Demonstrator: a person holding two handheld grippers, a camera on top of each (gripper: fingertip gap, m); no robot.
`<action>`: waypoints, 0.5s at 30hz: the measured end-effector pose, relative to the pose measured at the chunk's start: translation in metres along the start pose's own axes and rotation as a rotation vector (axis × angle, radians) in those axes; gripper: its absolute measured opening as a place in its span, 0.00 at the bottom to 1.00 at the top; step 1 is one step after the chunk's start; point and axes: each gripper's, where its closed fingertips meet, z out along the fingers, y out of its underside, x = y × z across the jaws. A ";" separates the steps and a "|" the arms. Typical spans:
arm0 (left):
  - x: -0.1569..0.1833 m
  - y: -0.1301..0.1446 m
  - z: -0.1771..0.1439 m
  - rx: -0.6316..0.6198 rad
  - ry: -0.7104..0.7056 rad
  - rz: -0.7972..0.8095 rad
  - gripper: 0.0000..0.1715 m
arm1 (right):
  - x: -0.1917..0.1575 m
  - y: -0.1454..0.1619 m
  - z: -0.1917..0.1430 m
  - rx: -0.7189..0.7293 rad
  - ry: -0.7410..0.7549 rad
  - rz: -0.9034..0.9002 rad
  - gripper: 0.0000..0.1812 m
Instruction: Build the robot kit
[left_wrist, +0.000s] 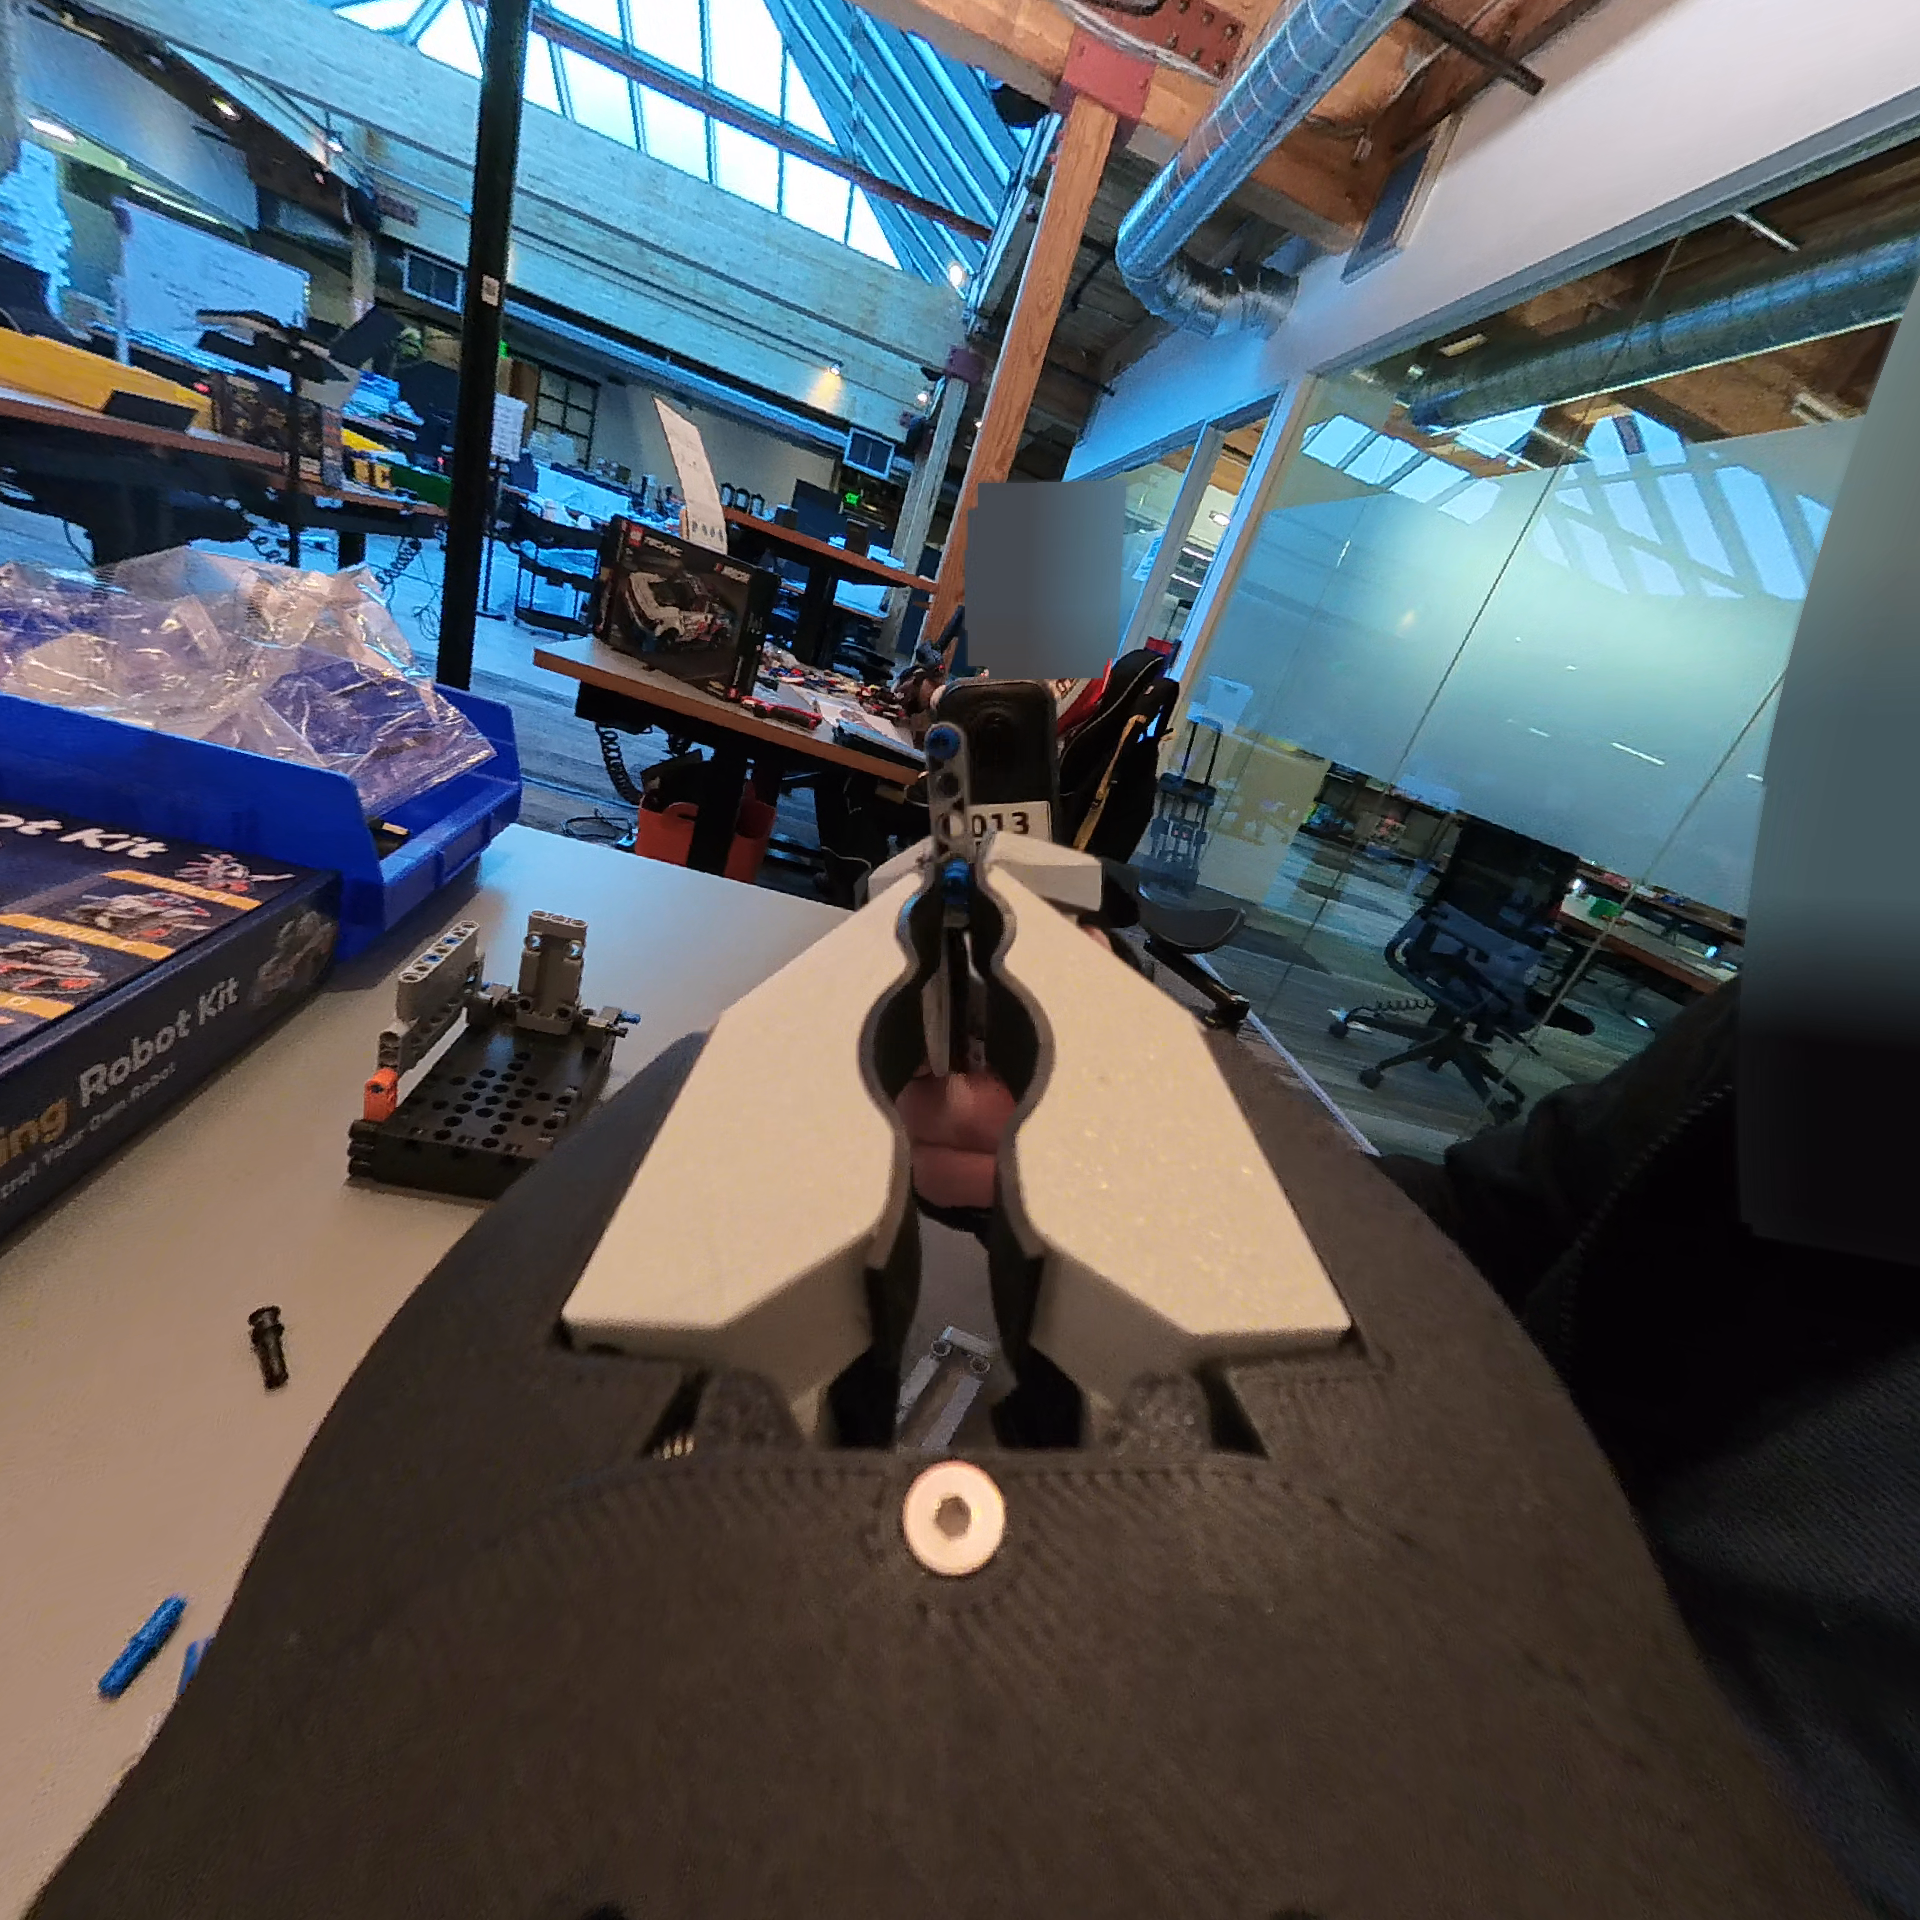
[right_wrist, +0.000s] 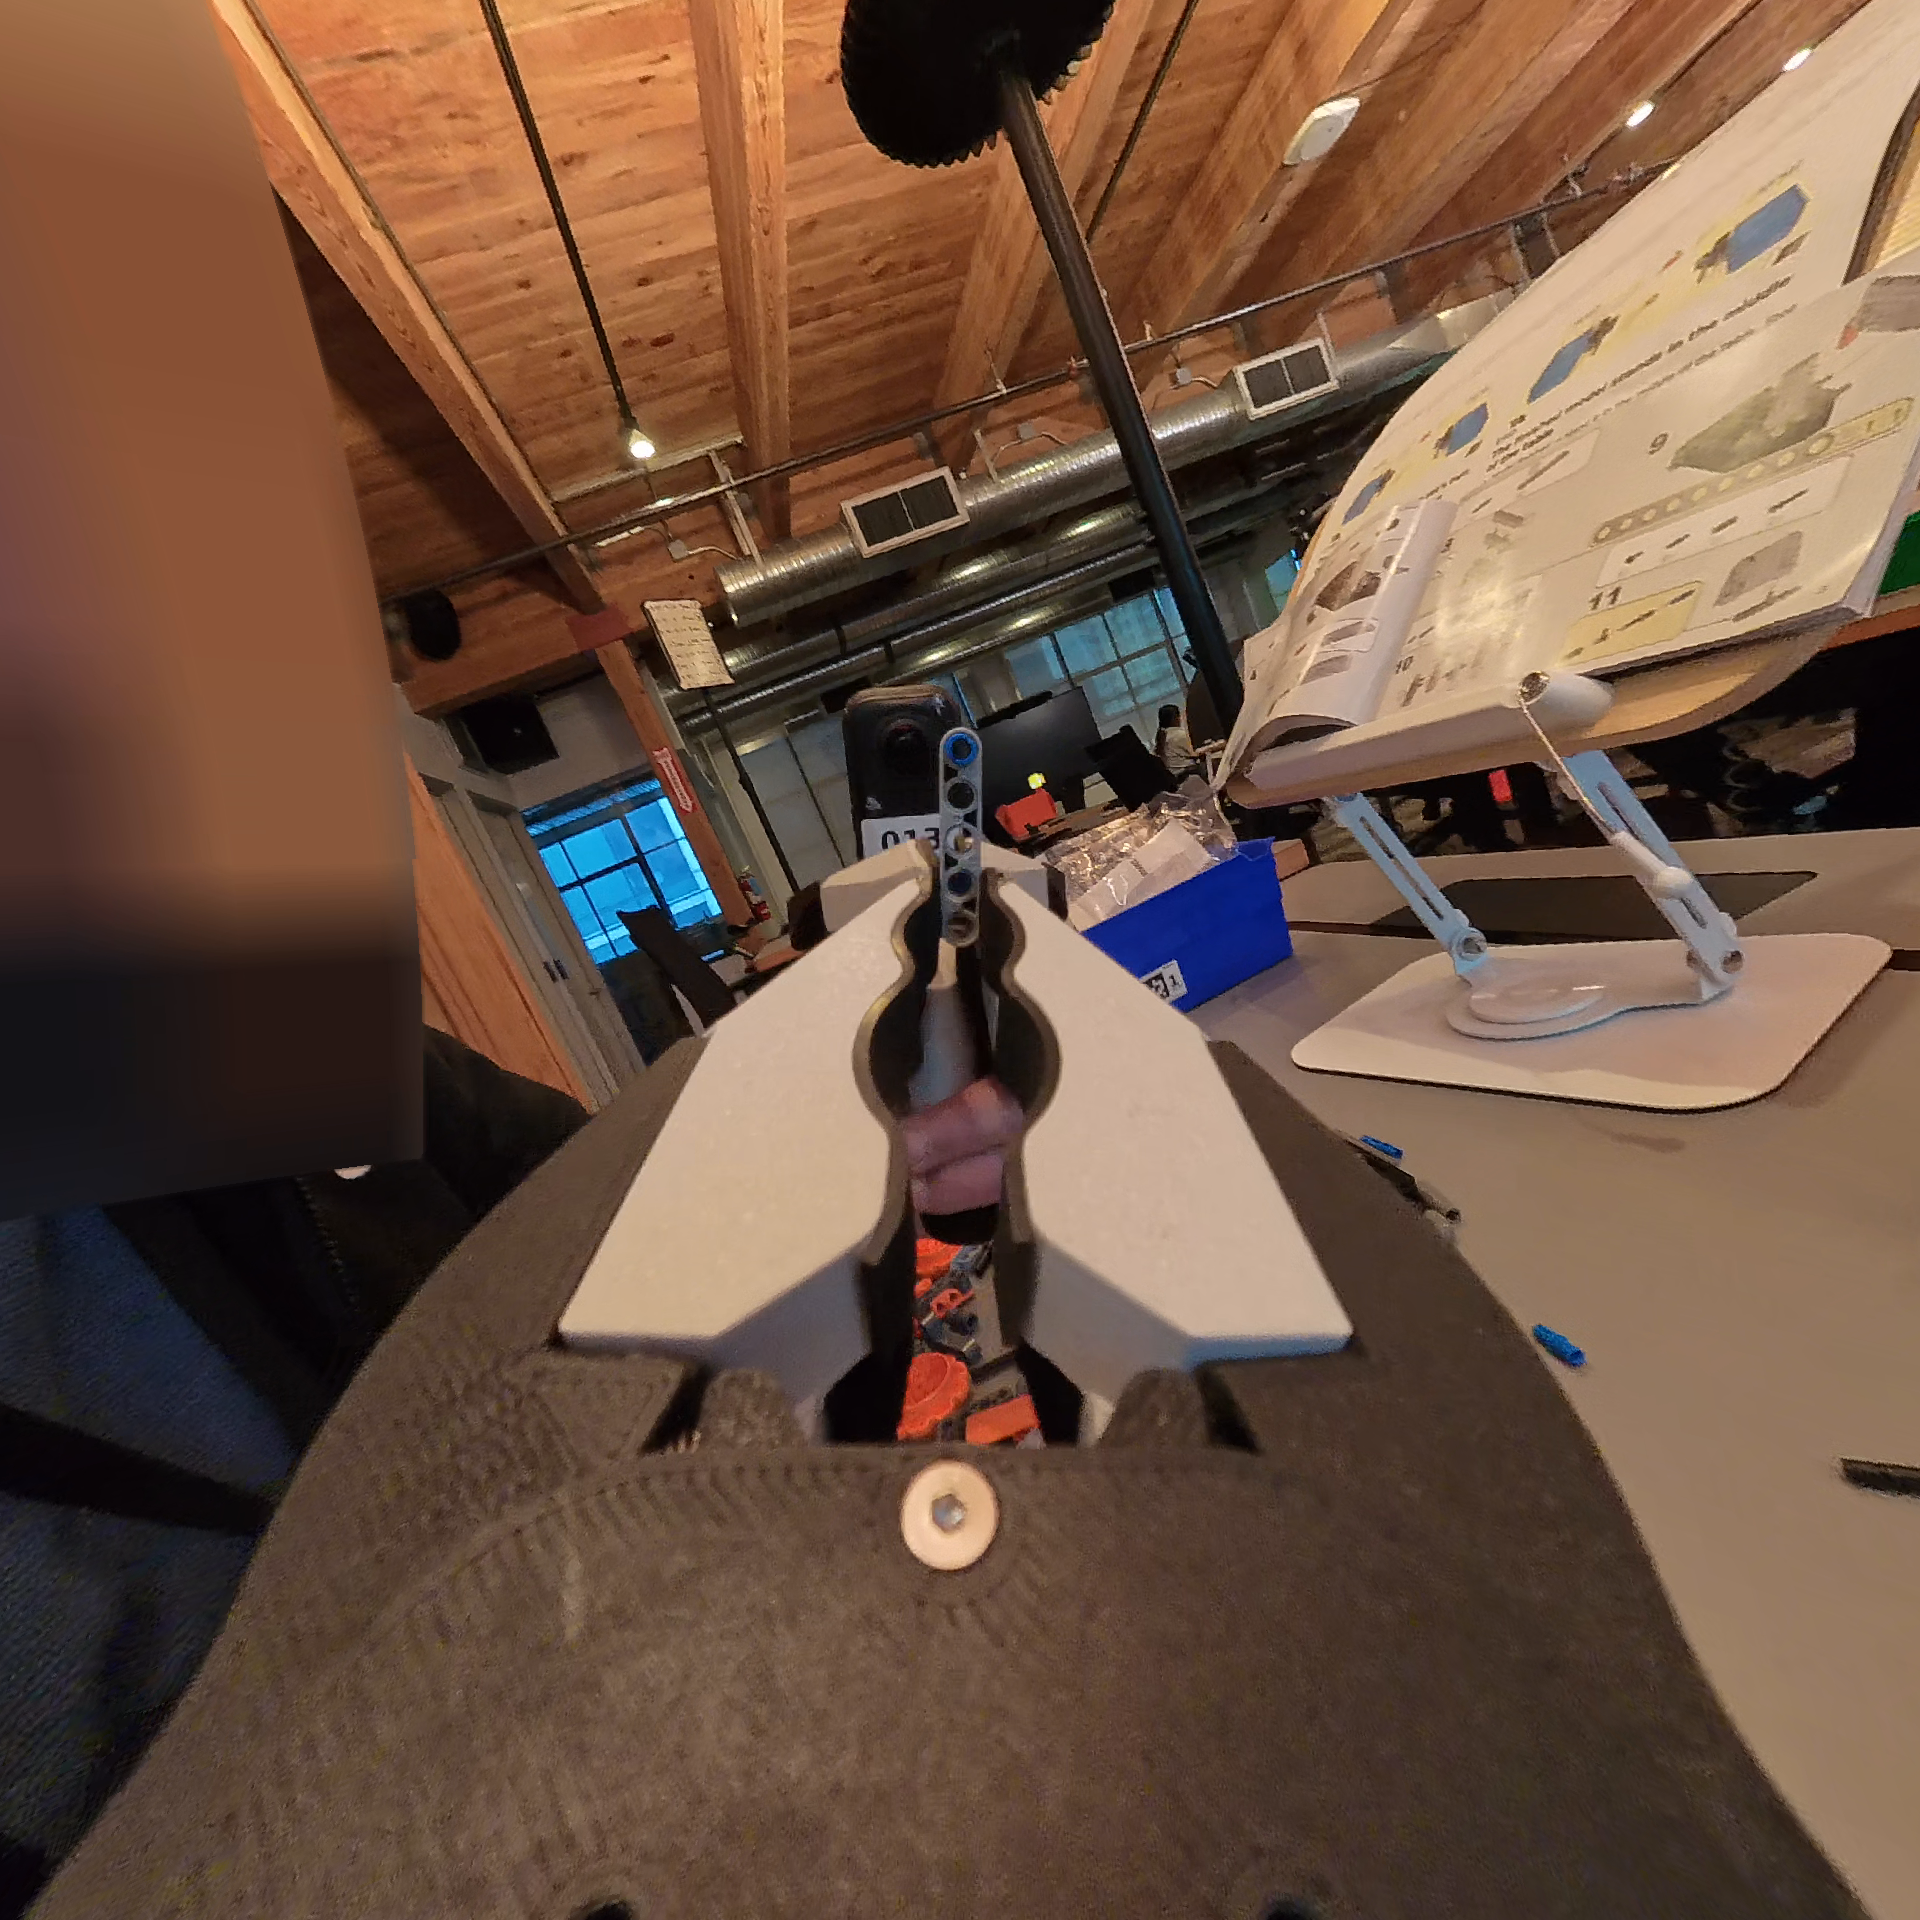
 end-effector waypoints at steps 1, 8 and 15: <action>0.001 -0.001 0.000 0.005 -0.002 0.011 0.01 | -0.001 0.000 0.000 0.002 -0.002 -0.007 0.02; 0.004 -0.002 0.000 0.000 0.001 0.039 0.01 | -0.005 -0.001 0.001 -0.010 0.017 -0.062 0.02; 0.008 -0.001 -0.001 -0.034 0.007 0.071 0.00 | -0.009 0.002 0.001 -0.053 0.017 -0.117 0.02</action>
